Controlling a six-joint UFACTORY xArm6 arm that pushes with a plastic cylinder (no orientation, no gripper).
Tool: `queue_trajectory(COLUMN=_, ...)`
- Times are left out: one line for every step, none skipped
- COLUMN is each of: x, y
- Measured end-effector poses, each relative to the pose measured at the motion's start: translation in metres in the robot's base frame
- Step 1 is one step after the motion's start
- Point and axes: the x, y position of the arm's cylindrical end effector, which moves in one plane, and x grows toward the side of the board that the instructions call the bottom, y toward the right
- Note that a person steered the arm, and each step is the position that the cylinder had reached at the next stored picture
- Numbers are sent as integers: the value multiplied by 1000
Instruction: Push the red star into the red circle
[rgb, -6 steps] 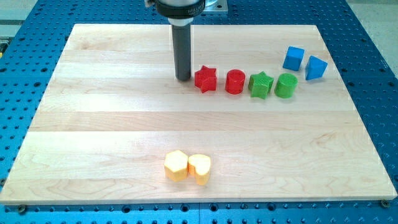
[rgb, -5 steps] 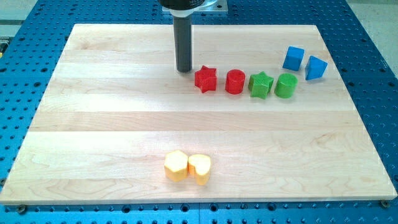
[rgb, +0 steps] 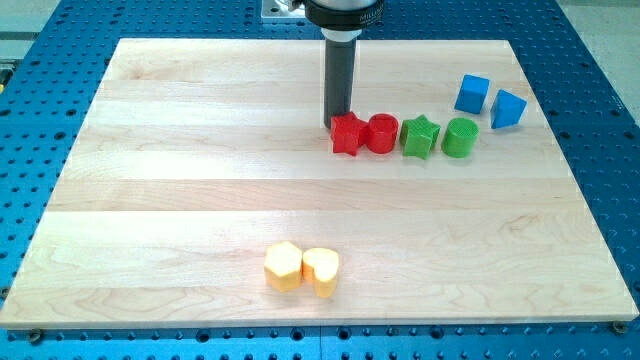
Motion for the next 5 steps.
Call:
queue_trajectory(x=0, y=0)
queue_trajectory(x=-2, y=3)
queue_trajectory(x=-22, y=9)
queue_trajectory(x=-46, y=31)
queue_trajectory(x=-63, y=77)
